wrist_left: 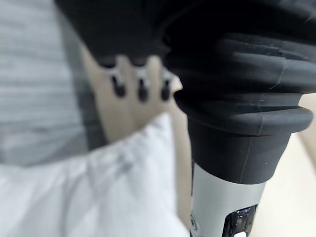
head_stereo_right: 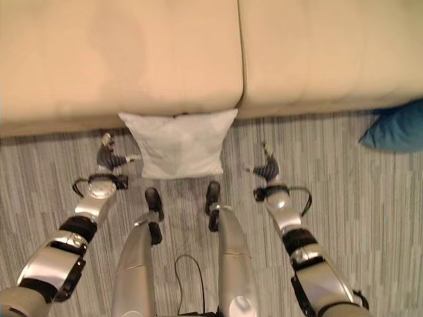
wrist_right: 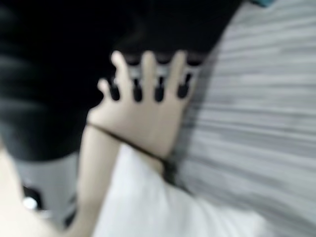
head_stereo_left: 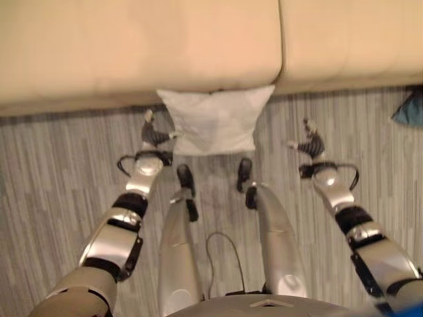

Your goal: Pick up all the scattered cushions and arrange them neatly on the sofa.

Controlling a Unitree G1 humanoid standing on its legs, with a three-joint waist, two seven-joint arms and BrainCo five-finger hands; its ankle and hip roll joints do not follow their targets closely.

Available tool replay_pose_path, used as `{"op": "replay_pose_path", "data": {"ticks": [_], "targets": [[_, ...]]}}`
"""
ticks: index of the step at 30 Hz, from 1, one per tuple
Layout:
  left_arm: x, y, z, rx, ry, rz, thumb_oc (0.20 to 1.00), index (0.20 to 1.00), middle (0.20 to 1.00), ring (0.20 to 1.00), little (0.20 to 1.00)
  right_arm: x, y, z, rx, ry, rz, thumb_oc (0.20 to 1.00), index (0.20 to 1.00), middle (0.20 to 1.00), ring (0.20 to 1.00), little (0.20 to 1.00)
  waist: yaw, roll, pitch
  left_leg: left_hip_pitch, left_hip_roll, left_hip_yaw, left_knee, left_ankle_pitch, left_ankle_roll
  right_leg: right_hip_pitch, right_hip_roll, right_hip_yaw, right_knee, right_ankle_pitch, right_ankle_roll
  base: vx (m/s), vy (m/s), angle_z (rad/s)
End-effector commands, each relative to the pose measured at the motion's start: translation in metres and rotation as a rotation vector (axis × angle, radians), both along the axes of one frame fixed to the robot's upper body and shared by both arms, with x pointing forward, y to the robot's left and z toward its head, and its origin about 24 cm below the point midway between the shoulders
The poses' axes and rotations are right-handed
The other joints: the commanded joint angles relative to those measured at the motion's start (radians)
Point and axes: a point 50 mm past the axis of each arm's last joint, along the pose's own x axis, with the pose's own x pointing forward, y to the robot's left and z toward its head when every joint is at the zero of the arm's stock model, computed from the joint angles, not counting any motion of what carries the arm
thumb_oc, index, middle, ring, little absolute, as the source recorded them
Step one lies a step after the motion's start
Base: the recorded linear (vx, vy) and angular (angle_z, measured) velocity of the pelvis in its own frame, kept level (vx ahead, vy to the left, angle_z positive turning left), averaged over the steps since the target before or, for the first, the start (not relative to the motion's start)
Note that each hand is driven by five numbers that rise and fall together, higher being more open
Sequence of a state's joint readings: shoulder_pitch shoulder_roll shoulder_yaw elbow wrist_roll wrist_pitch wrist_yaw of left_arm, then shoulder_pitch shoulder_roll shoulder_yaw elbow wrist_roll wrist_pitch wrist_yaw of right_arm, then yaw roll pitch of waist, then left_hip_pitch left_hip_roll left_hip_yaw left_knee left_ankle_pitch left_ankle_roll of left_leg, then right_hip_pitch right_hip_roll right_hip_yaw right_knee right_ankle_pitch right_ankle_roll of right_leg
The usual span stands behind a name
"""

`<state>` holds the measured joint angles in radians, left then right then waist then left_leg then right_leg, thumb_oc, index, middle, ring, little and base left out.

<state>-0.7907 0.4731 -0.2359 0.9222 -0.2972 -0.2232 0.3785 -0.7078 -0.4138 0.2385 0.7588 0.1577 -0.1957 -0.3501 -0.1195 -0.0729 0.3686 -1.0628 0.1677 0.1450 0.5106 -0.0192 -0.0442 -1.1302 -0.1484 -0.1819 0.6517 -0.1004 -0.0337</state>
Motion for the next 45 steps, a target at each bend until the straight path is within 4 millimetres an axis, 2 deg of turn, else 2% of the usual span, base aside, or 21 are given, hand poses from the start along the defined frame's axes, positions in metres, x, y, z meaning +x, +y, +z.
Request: {"op": "replay_pose_path", "data": {"ticks": [1,3,7,8,11,12,15,16,22,30,32,34,39,40,45], "targets": [[-0.007,0.014,-0.01,-0.028,-0.001,0.067,1.0,1.0,1.0,1.0,1.0,-0.003,-0.014,0.001,0.024,-0.035,-0.068,1.0,1.0,1.0,1.0,1.0,-0.008,0.046,-0.111,-0.055,0.041,-0.02,0.114,-0.127,-0.03,-0.032,-0.03,0.079,-0.086,0.057,0.16,0.0,0.0,0.0],[-0.006,0.013,-0.004,-0.025,-0.016,0.062,1.0,1.0,1.0,1.0,1.0,0.0,-0.015,0.008,0.024,-0.053,-0.073,1.0,1.0,1.0,1.0,1.0,-0.006,0.053,-0.115,-0.09,0.039,-0.024,0.133,-0.131,-0.028,-0.062,-0.03,0.084,-0.078,0.055,0.16,0.02,-0.01,-0.04],[0.001,0.021,0.02,-0.022,-0.073,0.091,1.0,1.0,1.0,1.0,1.0,0.01,-0.021,0.031,0.021,-0.097,-0.1,1.0,1.0,1.0,1.0,1.0,0.001,0.064,-0.123,-0.197,0.035,-0.035,0.195,-0.148,-0.017,-0.174,-0.031,0.094,-0.01,0.04,0.162,0.05,-0.04,0.05],[0.003,0.023,0.027,0.002,-0.08,0.096,1.0,1.0,1.0,1.0,1.0,0.012,-0.023,0.042,0.014,-0.124,-0.106,1.0,1.0,1.0,1.0,1.0,0.001,0.067,-0.117,-0.235,0.033,-0.037,0.224,-0.155,-0.013,-0.215,-0.031,0.096,0.017,0.03,0.157,0.05,-0.051,0.11],[0.004,0.026,0.033,0.013,-0.088,0.099,1.0,1.0,1.0,1.0,1.0,0.013,-0.025,0.048,0.013,-0.137,-0.115,1.0,1.0,1.0,1.0,1.0,0.001,0.07,-0.114,-0.278,0.032,-0.046,0.25,-0.158,-0.012,-0.258,-0.028,0.101,0.049,0.025,0.157,0.03,-0.033,0.12],[0.006,0.024,0.041,0.017,-0.106,0.089,1.0,1.0,1.0,1.0,1.0,0.015,-0.028,0.054,0.01,-0.149,-0.127,1.0,1.0,1.0,1.0,1.0,0.001,0.073,-0.109,-0.306,0.03,-0.046,0.271,-0.161,-0.011,-0.289,-0.027,0.105,0.07,0.02,0.153,0.0,0.0,0.0],[0.008,0.022,0.049,0.039,-0.126,0.076,1.0,1.0,1.0,1.0,1.0,0.015,-0.032,0.055,0.002,-0.148,-0.137,1.0,1.0,1.0,1.0,1.0,0.003,0.079,-0.109,-0.34,0.032,-0.052,0.294,-0.166,-0.01,-0.325,-0.023,0.109,0.094,0.014,0.15,0.02,-0.026,0.01],[0.011,0.012,0.055,0.044,-0.142,0.047,1.0,1.0,1.0,1.0,1.0,0.015,-0.034,0.059,-0.003,-0.156,-0.148,1.0,1.0,1.0,1.0,1.0,0.004,0.084,-0.103,-0.37,0.032,-0.059,0.318,-0.171,-0.007,-0.354,-0.017,0.112,0.117,0.011,0.149,0.03,-0.028,0.0],[0.019,-0.011,0.074,0.078,-0.185,-0.019,1.0,1.0,1.0,1.0,1.0,0.017,-0.036,0.067,-0.005,-0.167,-0.156,1.0,1.0,1.0,1.0,1.0,0.006,0.094,-0.085,-0.434,0.046,-0.077,0.373,-0.179,-0.006,-0.417,-0.008,0.116,0.168,0.004,0.148,0.03,-0.052,-0.03],[0.028,-0.043,0.102,0.128,-0.235,-0.12,1.0,1.0,1.0,1.0,1.0,0.026,-0.015,0.094,0.025,-0.225,-0.053,1.0,1.0,1.0,1.0,1.0,0.01,0.103,-0.02,-0.464,0.086,-0.129,0.447,-0.206,0.003,-0.44,0.037,0.109,0.189,0.012,0.148,0.02,-0.061,-0.11],[0.03,-0.056,0.11,0.127,-0.25,-0.151,1.0,1.0,1.0,1.0,1.0,0.029,-0.005,0.108,0.005,-0.257,-0.024,1.0,1.0,1.0,1.0,1.0,0.012,0.107,-0.004,-0.471,0.095,-0.146,0.468,-0.209,0.0,-0.44,0.045,0.106,0.19,0.009,0.147,0.02,-0.082,-0.14],[0.032,-0.084,0.124,0.116,-0.297,-0.228,1.0,1.0,1.0,1.0,1.0,0.032,0.012,0.138,-0.046,-0.327,0.011,1.0,1.0,1.0,1.0,1.0,0.015,0.119,0.017,-0.471,0.105,-0.161,0.485,-0.212,-0.004,-0.44,0.052,0.106,0.201,0.004,0.143,0.02,-0.089,-0.04],[0.031,-0.101,0.13,0.112,-0.322,-0.28,1.0,1.0,1.0,1.0,1.0,0.035,0.023,0.155,-0.127,-0.338,0.038,1.0,1.0,1.0,1.0,1.0,0.022,0.126,0.021,-0.47,0.104,-0.168,0.479,-0.207,-0.012,-0.44,0.048,0.105,0.202,0.004,0.142,0.0,-0.031,0.02],[0.03,-0.11,0.133,0.102,-0.332,-0.306,1.0,1.0,1.0,1.0,1.0,0.036,0.03,0.164,-0.149,-0.354,0.052,1.0,1.0,1.0,1.0,1.0,0.029,0.129,0.015,-0.47,0.099,-0.167,0.472,-0.204,-0.016,-0.44,0.045,0.106,0.2,0.001,0.141,0.0,-0.052,0.03],[0.03,-0.119,0.137,0.087,-0.345,-0.324,1.0,1.0,1.0,1.0,1.0,0.036,0.048,0.178,-0.162,-0.386,0.09,1.0,1.0,1.0,1.0,1.0,0.041,0.133,0.006,-0.469,0.096,-0.166,0.464,-0.199,-0.022,-0.44,0.046,0.108,0.199,-0.002,0.14,0.0,-0.032,0.02]]}}
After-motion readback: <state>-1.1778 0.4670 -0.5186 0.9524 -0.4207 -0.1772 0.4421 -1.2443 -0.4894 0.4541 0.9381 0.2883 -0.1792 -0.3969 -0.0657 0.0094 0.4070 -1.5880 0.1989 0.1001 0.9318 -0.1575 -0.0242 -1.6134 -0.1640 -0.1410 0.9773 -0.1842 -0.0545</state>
